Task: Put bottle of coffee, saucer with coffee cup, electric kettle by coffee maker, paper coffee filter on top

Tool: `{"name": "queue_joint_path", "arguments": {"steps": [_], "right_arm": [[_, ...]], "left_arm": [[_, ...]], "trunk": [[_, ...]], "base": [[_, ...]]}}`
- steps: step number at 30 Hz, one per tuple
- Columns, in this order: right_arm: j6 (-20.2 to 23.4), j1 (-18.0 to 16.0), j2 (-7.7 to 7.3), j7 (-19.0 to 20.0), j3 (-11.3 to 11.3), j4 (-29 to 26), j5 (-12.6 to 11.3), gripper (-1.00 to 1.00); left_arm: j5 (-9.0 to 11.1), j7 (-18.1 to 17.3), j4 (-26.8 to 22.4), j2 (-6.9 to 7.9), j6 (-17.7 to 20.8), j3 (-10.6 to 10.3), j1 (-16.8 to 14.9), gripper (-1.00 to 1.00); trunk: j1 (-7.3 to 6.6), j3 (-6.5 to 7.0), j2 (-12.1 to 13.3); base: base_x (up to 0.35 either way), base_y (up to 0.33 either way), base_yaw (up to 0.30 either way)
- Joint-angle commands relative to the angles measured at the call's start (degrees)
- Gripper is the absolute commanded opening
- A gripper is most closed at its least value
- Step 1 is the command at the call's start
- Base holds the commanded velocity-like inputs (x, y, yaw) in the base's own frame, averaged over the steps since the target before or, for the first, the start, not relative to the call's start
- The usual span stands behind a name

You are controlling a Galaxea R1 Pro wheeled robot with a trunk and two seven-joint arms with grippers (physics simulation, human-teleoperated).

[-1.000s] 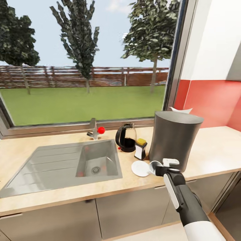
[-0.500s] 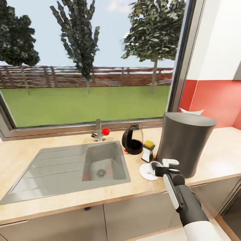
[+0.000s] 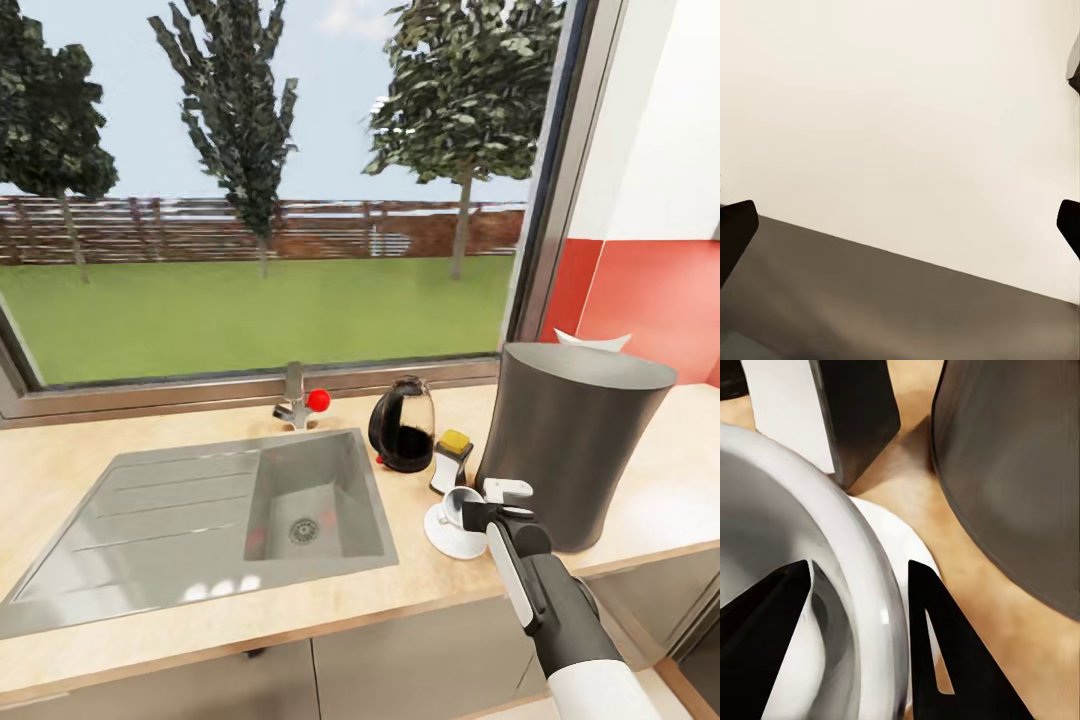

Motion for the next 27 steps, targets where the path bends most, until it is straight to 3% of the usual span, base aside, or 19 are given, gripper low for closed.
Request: {"name": "queue_joint_path", "arguments": {"steps": [1,15,27], "right_arm": [[0.2,-0.1,-0.01,-0.5,0.1,0.0,-0.6,-1.0],[0.2,0.0,-0.01,-0.5,0.2,1.0,-0.6,-1.0],[0.2,-0.1,-0.01,-0.5,0.2,1.0,-0.6,-1.0]], "left_arm": [[0.2,0.0,0.0,-0.02,-0.3,0.4,0.0,1.0],[0.0,-0.2,0.6,-0.06,-0.1,0.2,0.0,1.0],[0.0,-0.1,0.6,-0.06,-0.1,0.2,0.0,1.0]], "trunk": [[0.03,-0.09,-0.1],[0.03,-0.09,-0.1],[0.03,-0.09,-0.1]], "base": [[0.042,0.003,0.0],[0.005,0.0,0.0],[0.098,0.0,0.0]]}}
